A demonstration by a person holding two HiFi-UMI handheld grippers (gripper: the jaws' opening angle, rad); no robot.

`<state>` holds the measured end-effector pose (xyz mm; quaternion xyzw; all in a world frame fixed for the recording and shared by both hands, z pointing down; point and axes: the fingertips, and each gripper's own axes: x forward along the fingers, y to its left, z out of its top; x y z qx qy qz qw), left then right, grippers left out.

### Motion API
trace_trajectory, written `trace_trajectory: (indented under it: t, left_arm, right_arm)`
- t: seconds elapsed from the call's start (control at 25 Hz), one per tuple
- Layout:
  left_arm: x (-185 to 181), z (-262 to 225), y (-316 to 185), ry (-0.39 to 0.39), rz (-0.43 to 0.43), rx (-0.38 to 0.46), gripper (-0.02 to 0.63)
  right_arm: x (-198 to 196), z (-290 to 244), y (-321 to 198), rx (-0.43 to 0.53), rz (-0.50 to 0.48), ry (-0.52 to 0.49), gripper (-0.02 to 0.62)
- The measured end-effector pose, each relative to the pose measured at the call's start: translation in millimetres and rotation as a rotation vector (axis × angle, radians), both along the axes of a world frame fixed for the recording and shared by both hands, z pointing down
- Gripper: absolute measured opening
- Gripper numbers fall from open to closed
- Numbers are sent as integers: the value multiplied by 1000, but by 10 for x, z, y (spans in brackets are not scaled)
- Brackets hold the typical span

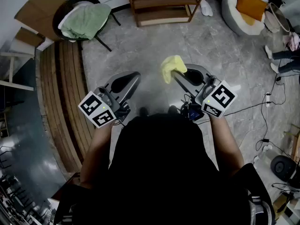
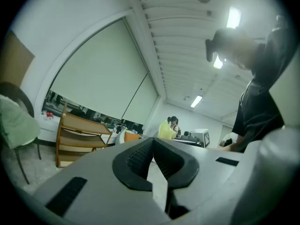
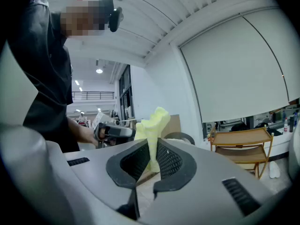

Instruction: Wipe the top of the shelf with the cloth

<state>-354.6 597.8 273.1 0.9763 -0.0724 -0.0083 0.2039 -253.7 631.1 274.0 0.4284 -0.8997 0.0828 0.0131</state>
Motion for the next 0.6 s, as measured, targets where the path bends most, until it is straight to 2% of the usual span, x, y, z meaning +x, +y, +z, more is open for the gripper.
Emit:
trace_trajectory:
  t: [0.28, 0.44, 0.6]
  left_arm:
    - [-39, 42, 62, -52, 10, -2, 11]
    - [-501, 220, -106, -84, -10, -16, 11]
    - [-872, 299, -264, -72, -10, -44, 11]
  right_arm:
    - [-139, 45, 54, -48, 18, 3, 44]
    - [-556, 131, -181, -65, 67, 22, 44]
    - [-863, 137, -379, -80, 80, 7, 44]
